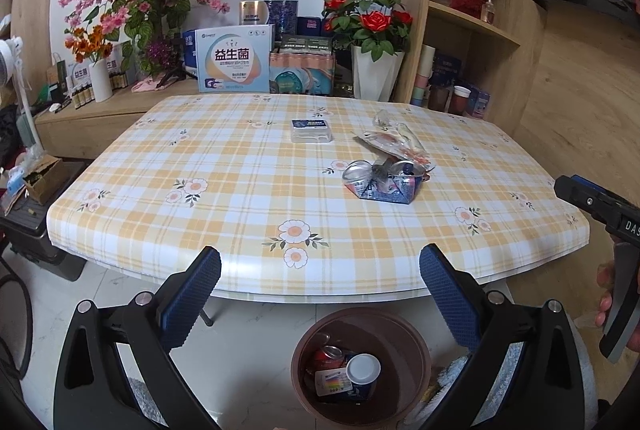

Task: Collect trash
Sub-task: 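Grasp the wrapped plastic fork with the left tool while the right tool grasps the crushed blue can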

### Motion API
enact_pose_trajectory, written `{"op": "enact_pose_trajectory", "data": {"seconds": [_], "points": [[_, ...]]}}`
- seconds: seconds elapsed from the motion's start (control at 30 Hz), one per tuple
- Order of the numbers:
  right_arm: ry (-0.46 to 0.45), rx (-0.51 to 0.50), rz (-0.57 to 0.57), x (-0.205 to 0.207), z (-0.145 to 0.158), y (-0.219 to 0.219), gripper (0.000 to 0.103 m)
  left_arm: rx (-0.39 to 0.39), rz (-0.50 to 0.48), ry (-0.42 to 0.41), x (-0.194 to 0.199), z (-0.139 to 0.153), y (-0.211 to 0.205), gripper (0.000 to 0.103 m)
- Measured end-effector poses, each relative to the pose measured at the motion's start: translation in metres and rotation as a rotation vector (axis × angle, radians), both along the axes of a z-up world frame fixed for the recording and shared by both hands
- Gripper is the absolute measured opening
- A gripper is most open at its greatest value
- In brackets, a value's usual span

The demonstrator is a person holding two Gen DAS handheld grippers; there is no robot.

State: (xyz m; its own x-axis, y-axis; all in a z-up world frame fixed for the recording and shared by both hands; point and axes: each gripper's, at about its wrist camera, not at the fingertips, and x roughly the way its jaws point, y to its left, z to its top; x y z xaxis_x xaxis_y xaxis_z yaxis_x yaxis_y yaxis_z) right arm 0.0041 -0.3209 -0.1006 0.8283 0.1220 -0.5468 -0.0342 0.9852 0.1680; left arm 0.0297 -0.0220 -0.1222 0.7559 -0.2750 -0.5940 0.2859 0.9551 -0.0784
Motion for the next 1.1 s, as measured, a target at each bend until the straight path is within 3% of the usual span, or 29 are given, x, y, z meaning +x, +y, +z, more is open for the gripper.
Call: {"op": "enact_pose_trajectory", "data": {"seconds": [0.3,0.5,0.63,0.83,0.87,1.0,1.1], "points": [[0.060,0.016,-0.035,0.011,-0.022,-0.010,0.097,-0.009,-0.012,0.040,0.013,-0.009,0.000,0.097],[0.074,0.020,-0.031,0.022,-0.027,-0.020,0.097,0.038,-0.071,0.037,0.027,-0.011,-0.012,0.097],[0.078,-0.041,-0.065,0.029,-0.031,-0.024,0.097,0.020,-0.117,0.074,0.045,-0.013,-0.022,0.097],[0.118,-0.002,-0.085,0.046,-0.045,-0.038,0.097,0.044,-0.204,0.095,0.077,-0.018,-0.052,0.066],[0.122,0.001,-0.087,0.049,-0.047,-0.040,0.097,0.041,-0.221,0.099,0.084,-0.020,-0.057,0.057],[0.143,0.001,-0.096,0.064,-0.056,-0.046,0.097,0.024,-0.307,0.121,0.121,-0.025,-0.081,0.043],[0.154,0.021,-0.091,0.074,-0.062,-0.050,0.097,0.042,-0.368,0.157,0.153,-0.030,-0.098,0.039]]}}
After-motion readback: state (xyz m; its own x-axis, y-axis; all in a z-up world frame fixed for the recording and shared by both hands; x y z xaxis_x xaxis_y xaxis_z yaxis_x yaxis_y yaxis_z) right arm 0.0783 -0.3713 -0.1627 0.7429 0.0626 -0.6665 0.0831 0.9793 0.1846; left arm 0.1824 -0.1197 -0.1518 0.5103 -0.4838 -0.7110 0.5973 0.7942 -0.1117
